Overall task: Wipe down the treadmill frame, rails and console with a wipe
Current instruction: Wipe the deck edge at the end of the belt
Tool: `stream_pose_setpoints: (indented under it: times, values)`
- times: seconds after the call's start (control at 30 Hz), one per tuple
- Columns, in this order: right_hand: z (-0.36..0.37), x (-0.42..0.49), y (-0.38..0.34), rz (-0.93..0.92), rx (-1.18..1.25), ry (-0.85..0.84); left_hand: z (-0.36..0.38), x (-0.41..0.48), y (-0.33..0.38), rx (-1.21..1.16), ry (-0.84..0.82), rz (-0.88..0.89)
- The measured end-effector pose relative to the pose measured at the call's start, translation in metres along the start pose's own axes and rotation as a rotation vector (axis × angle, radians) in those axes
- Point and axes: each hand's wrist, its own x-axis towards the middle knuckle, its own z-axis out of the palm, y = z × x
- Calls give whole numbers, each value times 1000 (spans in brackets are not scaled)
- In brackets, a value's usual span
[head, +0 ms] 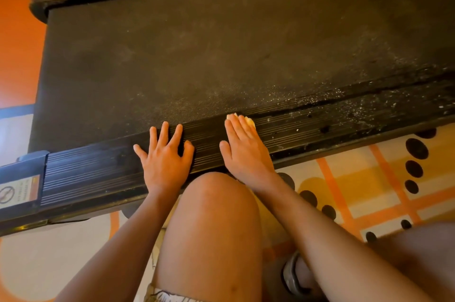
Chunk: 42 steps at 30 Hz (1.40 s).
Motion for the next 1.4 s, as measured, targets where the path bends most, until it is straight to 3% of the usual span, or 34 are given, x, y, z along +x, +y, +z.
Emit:
stream_pose_setpoints:
  times: [0.17,0.43,0.67,0.93,1.17,1.4]
  values:
    - [8,-47,9,-22,44,-52,0,-3,1,-1,11,5]
    - [-8,24,3,7,-38,-41,1,-4,0,-3,26,-3]
    - [0,-54,10,-8,18,-87,0,-3,1,-18,47,-1]
    - [-13,35,2,-22,-72,-78,-2,-4,3,-18,34,-4]
    - [4,-31,1,-100,-34,-55,-4,-4,4,-24,22,-13]
    - [-8,20,3,-68,-128,-57,-5,-3,3,-21,13,-16]
